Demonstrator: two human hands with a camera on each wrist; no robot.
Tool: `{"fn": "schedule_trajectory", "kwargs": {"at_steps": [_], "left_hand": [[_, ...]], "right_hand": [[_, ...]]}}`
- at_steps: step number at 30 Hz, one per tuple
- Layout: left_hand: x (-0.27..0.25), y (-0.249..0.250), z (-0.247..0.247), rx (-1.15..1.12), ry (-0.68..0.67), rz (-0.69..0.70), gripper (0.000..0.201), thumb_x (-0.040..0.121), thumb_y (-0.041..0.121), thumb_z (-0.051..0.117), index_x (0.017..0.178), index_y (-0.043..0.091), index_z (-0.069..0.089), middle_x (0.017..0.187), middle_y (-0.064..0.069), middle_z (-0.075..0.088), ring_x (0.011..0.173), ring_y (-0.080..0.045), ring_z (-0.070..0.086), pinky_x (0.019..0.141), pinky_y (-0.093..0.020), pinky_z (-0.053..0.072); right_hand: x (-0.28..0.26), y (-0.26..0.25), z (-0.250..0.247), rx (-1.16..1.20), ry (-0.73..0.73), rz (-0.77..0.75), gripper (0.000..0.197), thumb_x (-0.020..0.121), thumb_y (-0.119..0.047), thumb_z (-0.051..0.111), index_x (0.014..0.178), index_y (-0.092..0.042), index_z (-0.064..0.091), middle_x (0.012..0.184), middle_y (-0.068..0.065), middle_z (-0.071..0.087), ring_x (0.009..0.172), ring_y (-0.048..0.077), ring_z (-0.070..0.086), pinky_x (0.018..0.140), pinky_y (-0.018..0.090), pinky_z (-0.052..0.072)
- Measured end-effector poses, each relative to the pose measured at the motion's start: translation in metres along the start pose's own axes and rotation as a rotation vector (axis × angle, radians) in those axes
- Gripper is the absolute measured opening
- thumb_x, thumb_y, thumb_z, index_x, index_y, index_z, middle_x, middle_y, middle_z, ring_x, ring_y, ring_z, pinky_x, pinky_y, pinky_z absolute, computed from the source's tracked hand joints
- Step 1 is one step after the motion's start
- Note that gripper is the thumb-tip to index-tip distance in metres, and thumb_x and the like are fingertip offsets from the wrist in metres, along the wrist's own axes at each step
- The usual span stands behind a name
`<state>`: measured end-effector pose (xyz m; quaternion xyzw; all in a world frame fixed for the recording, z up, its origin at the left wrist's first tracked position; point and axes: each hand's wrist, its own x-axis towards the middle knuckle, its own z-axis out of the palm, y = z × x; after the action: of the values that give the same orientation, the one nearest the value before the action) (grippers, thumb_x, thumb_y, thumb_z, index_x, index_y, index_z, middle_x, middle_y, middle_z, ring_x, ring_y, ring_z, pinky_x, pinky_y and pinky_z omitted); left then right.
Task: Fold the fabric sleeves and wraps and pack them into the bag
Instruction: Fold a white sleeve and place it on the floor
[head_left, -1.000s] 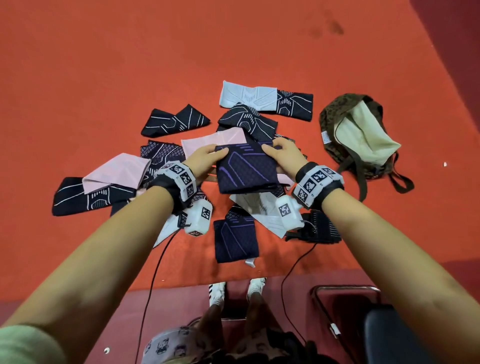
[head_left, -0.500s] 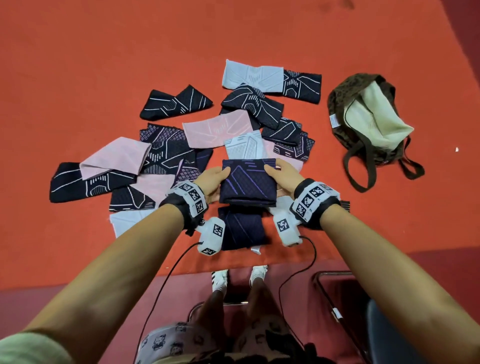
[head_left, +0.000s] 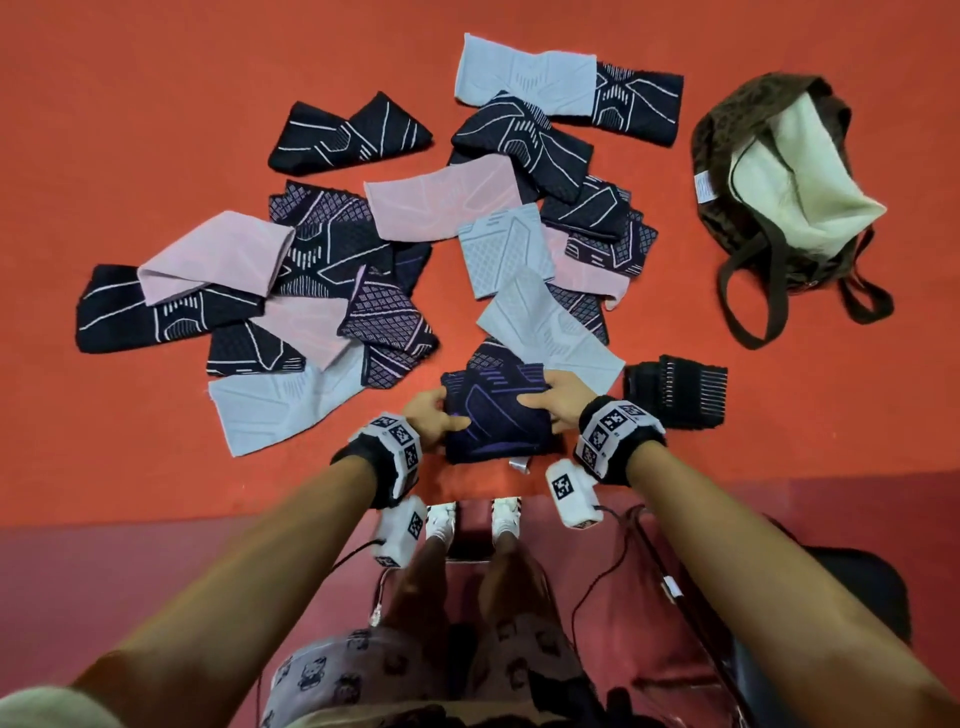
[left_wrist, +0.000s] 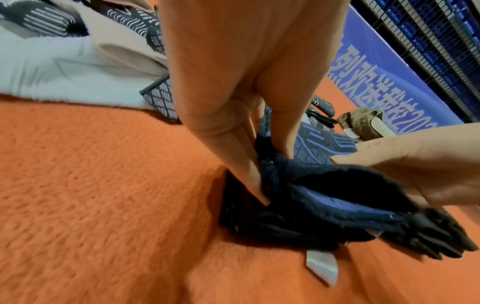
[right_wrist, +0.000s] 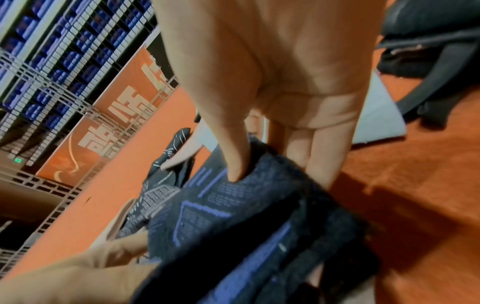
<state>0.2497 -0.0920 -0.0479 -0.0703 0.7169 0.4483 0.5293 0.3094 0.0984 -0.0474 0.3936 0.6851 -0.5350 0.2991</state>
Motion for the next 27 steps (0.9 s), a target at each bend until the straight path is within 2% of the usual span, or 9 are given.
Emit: {"fn": "schedule_trajectory", "kwargs": {"at_steps": [2,5,8,10,12,15,17,24,27], "left_hand": [[0.009,-0.007,0.002,0.04,0.043,0.026,0.045,0.084,-0.015,0.055,0.128,-0.006,0.046,0.114,-0.035,0.059,0.077,-0.022,0.058,0.073,-0.033,0.056],[0.02,-0.014,0.001,0.229,0.051,-0.015,0.043,0.078,-0.004,0.069,0.12,-0.002,0.057,0.122,-0.021,0.061,0.108,-0.031,0.059,0.1,-0.039,0.045],[0.021,-0.014,0.001,0.304,0.058,-0.077,0.041,0.076,0.006,0.074,0.113,0.001,0.06,0.117,-0.016,0.065,0.107,-0.031,0.061,0.095,-0.035,0.047],[0.02,-0.014,0.002,0.424,0.148,-0.037,0.054,0.076,0.015,0.076,0.121,0.002,0.048,0.116,-0.015,0.062,0.107,-0.032,0.058,0.084,-0.03,0.044],[0.017,-0.014,0.002,0.479,0.226,0.065,0.077,0.078,0.026,0.075,0.138,0.013,0.029,0.124,-0.016,0.058,0.111,-0.034,0.056,0.09,-0.033,0.044],[0.022,-0.014,-0.002,0.747,0.21,0.179,0.069,0.086,0.044,0.062,0.142,0.036,0.023,0.13,-0.011,0.055,0.111,-0.034,0.057,0.097,-0.043,0.046],[0.028,-0.01,-0.006,0.889,0.205,0.192,0.057,0.087,0.047,0.057,0.138,0.037,0.031,0.124,-0.011,0.048,0.107,-0.035,0.057,0.091,-0.046,0.048],[0.042,-0.014,-0.007,0.959,0.25,0.254,0.048,0.09,0.046,0.053,0.133,0.03,0.038,0.115,-0.011,0.045,0.107,-0.031,0.051,0.083,-0.043,0.046],[0.041,-0.007,-0.009,0.961,0.29,0.304,0.058,0.083,0.047,0.063,0.133,0.029,0.042,0.123,-0.01,0.04,0.115,-0.031,0.043,0.093,-0.044,0.044]], "right_hand": [[0.007,0.007,0.006,-0.031,0.012,0.003,0.025,0.085,-0.013,0.066,0.11,-0.013,0.066,0.083,0.003,0.064,0.066,0.016,0.057,0.056,0.022,0.043],[0.012,0.011,0.011,-0.066,0.044,-0.048,0.029,0.084,-0.01,0.067,0.112,-0.006,0.066,0.091,0.005,0.062,0.074,0.015,0.058,0.053,0.017,0.038],[0.014,0.011,0.011,-0.149,0.048,-0.037,0.025,0.082,-0.015,0.07,0.105,-0.008,0.067,0.092,0.004,0.065,0.075,0.016,0.061,0.055,0.021,0.047],[0.015,0.012,0.01,-0.275,0.057,-0.047,0.022,0.08,-0.022,0.072,0.097,-0.01,0.065,0.098,0.007,0.068,0.085,0.024,0.064,0.066,0.033,0.055],[0.012,0.013,0.01,-0.403,0.131,-0.113,0.027,0.078,-0.024,0.072,0.095,-0.014,0.054,0.104,0.007,0.062,0.09,0.026,0.06,0.075,0.037,0.051],[0.013,0.016,0.011,-0.606,0.168,-0.272,0.06,0.082,-0.027,0.067,0.134,-0.022,0.036,0.126,0.01,0.047,0.109,0.029,0.052,0.095,0.041,0.045],[0.018,0.018,0.012,-0.715,0.122,-0.349,0.067,0.087,-0.027,0.061,0.145,-0.025,0.028,0.135,0.011,0.042,0.12,0.03,0.045,0.104,0.04,0.038],[0.033,0.018,0.01,-0.723,0.105,-0.379,0.057,0.09,-0.033,0.057,0.143,-0.023,0.035,0.129,0.012,0.042,0.116,0.029,0.048,0.101,0.037,0.04],[0.034,0.017,0.005,-0.655,0.127,-0.365,0.054,0.09,-0.038,0.057,0.139,-0.022,0.041,0.127,0.011,0.045,0.116,0.027,0.049,0.102,0.037,0.04]]}}
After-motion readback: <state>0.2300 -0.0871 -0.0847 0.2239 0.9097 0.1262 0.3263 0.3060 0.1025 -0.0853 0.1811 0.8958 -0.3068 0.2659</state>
